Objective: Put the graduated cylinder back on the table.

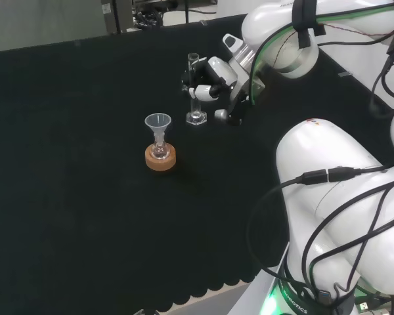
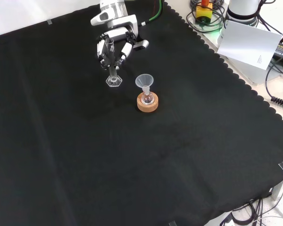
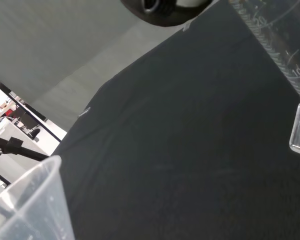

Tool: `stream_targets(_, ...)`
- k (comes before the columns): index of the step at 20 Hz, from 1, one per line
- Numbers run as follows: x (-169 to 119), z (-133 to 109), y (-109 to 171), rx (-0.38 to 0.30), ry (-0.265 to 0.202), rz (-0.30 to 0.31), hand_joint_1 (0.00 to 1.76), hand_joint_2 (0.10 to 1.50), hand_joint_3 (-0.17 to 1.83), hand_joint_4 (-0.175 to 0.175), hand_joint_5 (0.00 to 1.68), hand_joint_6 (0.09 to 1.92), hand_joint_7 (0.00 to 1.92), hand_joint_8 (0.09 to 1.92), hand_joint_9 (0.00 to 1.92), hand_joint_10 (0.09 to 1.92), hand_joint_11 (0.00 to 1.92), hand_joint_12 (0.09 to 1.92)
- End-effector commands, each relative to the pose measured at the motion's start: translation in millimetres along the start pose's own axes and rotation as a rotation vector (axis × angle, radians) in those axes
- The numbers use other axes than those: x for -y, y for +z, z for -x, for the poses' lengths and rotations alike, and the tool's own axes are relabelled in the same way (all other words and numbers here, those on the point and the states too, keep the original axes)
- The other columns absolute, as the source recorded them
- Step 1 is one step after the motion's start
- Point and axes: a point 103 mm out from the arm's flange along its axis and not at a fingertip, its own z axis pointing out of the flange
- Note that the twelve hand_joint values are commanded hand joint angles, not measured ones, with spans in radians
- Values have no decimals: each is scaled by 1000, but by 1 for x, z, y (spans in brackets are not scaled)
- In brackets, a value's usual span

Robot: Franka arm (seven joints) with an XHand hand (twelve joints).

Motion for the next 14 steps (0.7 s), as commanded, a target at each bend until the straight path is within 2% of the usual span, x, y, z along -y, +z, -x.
stream_targets(1, -6, 6, 6, 5, 17, 7, 1240, 1075, 16, 25, 1041, 989, 1088, 799, 1393, 87, 1176, 729)
stream_targets(14, -6, 14, 15, -3, 38, 4, 1237, 1083, 16, 21, 1030, 1011, 1064, 833, 1379, 87, 1157, 735)
